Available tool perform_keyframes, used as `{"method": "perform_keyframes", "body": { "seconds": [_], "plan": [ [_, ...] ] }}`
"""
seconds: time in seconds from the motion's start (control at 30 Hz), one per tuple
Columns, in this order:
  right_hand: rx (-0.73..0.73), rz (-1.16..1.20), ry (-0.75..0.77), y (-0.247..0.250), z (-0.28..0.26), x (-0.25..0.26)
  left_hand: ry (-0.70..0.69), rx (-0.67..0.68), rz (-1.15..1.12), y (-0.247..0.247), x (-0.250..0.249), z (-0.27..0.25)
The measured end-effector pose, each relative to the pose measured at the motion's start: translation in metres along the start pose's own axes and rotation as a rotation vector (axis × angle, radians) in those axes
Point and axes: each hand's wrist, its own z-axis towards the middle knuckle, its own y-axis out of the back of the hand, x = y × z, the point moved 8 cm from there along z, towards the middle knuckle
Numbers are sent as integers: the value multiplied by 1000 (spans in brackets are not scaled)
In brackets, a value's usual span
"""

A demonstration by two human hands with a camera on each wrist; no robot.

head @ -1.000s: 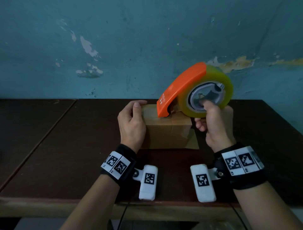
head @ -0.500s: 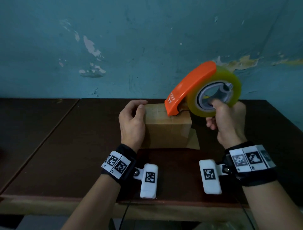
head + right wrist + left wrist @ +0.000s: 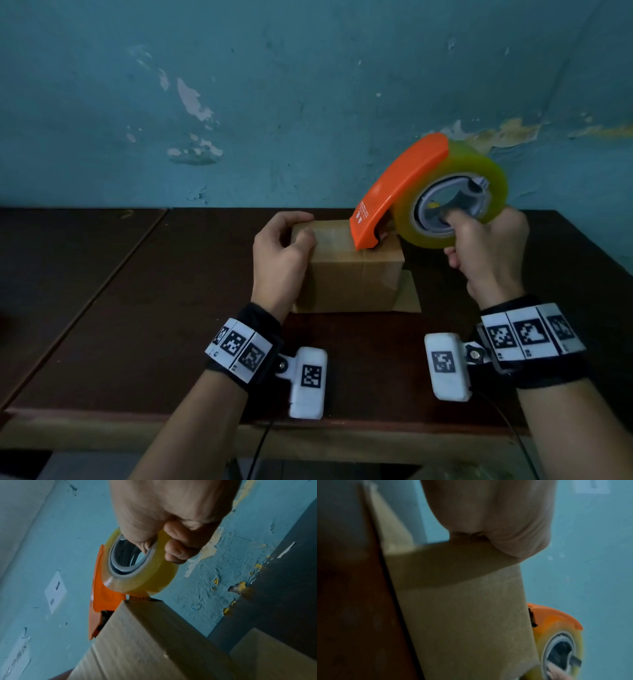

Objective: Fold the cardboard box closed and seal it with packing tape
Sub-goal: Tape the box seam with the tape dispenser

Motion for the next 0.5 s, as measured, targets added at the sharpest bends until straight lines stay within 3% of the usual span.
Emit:
{"method": "perform_keyframes", "body": {
  "seconds": [0.23, 0.5],
  "plan": [
    [28, 3, 26, -1, -1, 1, 100, 68, 19, -2, 3, 5],
    [-31, 73, 31, -2, 2, -1, 78, 63, 35, 0, 1, 5]
  ]
}}
